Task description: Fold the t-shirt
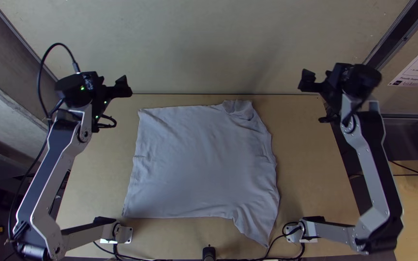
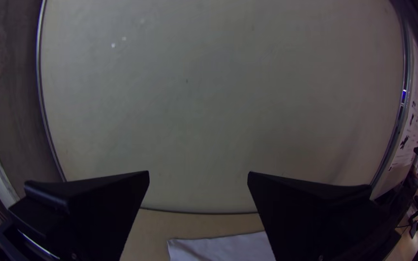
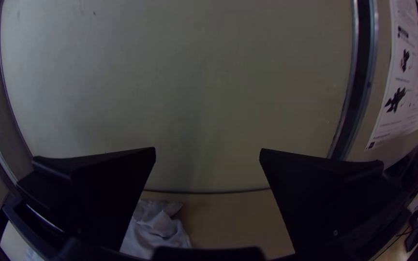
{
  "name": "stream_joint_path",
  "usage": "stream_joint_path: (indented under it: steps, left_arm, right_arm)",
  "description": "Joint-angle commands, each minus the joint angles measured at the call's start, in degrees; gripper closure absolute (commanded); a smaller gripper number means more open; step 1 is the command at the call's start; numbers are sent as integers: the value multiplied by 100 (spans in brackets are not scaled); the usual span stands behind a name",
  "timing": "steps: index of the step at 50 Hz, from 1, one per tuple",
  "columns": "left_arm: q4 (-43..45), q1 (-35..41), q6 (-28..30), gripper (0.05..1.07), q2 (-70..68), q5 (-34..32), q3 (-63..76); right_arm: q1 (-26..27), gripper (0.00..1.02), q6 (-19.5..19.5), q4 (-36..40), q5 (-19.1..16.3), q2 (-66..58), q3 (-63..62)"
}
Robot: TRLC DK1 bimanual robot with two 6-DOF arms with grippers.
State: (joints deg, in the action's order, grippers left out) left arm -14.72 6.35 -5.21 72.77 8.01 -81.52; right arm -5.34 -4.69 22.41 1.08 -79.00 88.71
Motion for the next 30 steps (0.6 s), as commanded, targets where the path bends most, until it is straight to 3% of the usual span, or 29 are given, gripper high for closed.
stream_joint_path:
  steps: [1, 13, 18, 21, 30]
  left_arm:
    - [-198, -81, -120, 10, 413, 8, -444]
    - [-892, -310, -270, 10, 1406, -19, -1165]
    - [-1024, -468, -270, 10, 1670, -63, -1191]
    - [-1033, -556, -279, 10, 1732, -107, -1165]
    - [-1156, -820, -349, 10, 2153, -388, -1077]
  right_arm:
    - [-134, 4, -278, 220, 6, -520, 393]
    - [-380, 4, -893, 967, -91, -1680, 1158]
    - [-415, 4, -1324, 1345, -337, -2225, 1667]
    - [-468, 4, -1456, 1459, -574, -2532, 1914]
    - [-547, 4, -1684, 1828, -794, -3508, 2652]
